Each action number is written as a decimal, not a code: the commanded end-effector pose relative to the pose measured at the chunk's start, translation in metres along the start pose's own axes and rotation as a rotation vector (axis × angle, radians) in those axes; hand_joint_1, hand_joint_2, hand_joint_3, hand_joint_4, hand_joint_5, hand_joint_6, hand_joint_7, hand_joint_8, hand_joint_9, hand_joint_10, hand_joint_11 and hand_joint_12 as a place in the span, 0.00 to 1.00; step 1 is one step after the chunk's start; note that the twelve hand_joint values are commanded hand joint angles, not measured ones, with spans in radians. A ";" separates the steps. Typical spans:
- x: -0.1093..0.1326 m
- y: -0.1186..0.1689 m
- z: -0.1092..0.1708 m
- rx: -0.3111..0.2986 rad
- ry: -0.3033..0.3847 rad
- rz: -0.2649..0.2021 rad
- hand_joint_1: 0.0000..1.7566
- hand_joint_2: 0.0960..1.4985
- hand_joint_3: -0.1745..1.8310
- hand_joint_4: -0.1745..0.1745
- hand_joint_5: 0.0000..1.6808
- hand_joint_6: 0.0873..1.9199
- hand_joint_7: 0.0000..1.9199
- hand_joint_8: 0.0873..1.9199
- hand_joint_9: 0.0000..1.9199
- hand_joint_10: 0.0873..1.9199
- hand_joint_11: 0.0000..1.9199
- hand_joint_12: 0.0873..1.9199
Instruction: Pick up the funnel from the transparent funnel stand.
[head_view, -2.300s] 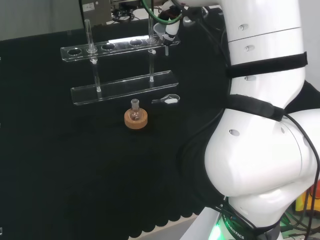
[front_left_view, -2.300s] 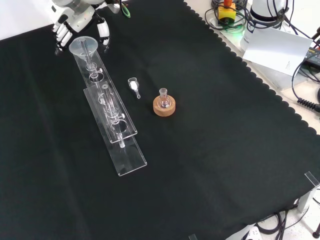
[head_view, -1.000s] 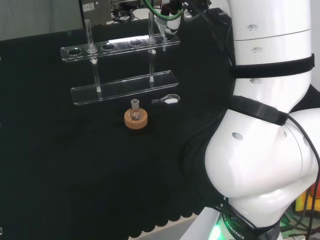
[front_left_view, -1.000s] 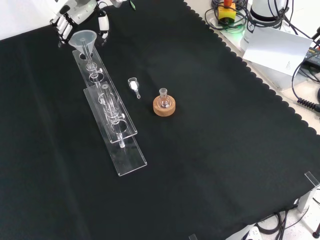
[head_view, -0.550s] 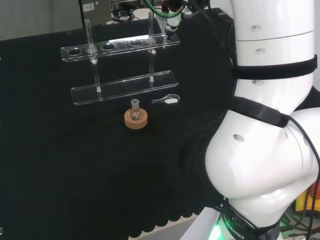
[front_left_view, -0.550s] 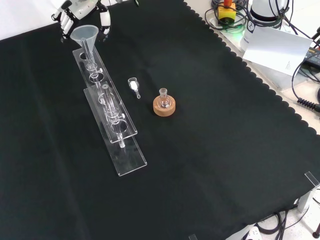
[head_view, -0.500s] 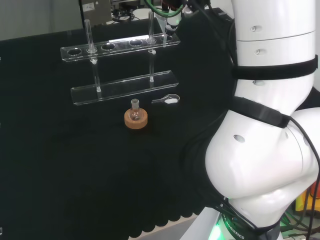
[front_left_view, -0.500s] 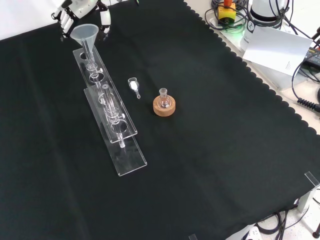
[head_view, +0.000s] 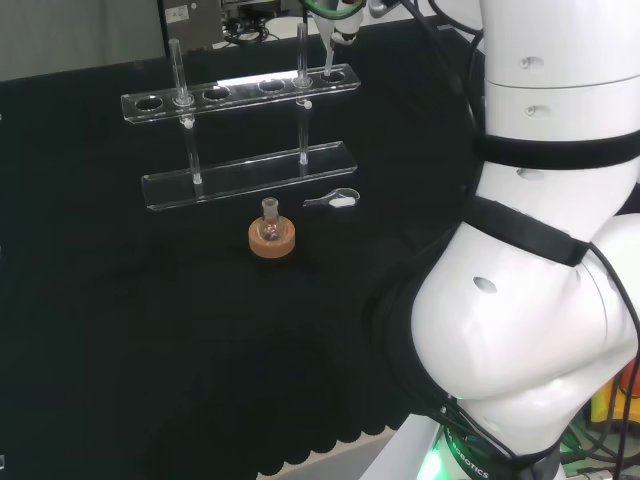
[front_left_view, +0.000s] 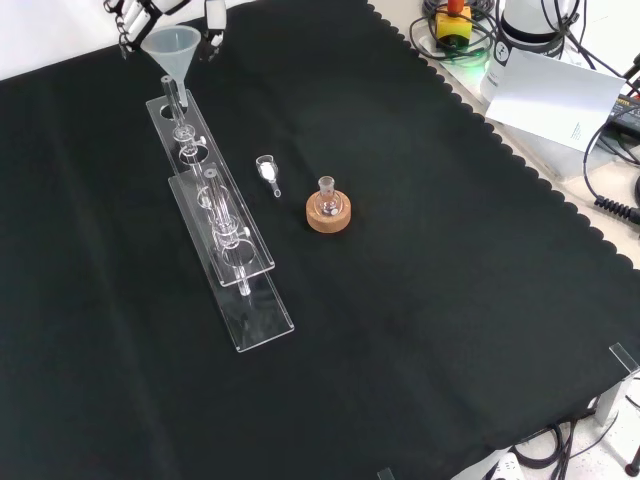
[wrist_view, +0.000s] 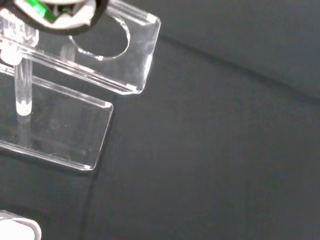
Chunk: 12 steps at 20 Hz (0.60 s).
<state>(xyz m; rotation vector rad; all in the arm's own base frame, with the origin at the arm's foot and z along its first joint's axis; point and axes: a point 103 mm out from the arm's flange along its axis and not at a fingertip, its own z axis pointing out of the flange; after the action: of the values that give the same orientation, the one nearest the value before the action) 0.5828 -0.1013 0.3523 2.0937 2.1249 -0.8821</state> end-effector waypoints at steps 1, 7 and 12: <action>0.000 -0.028 -0.019 -0.014 -0.039 0.035 0.48 0.39 0.42 0.44 0.26 0.27 0.30 0.40 0.34 0.27 0.18 0.67; 0.003 -0.056 -0.034 -0.029 -0.064 0.062 0.48 0.39 0.42 0.44 0.26 0.28 0.30 0.40 0.34 0.27 0.18 0.67; 0.008 -0.074 -0.039 -0.031 -0.077 0.071 0.48 0.39 0.42 0.44 0.26 0.28 0.30 0.40 0.34 0.27 0.18 0.67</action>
<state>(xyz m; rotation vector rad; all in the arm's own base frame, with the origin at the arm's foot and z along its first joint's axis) 0.5421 -0.0834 0.4006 2.0831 2.0278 -0.8805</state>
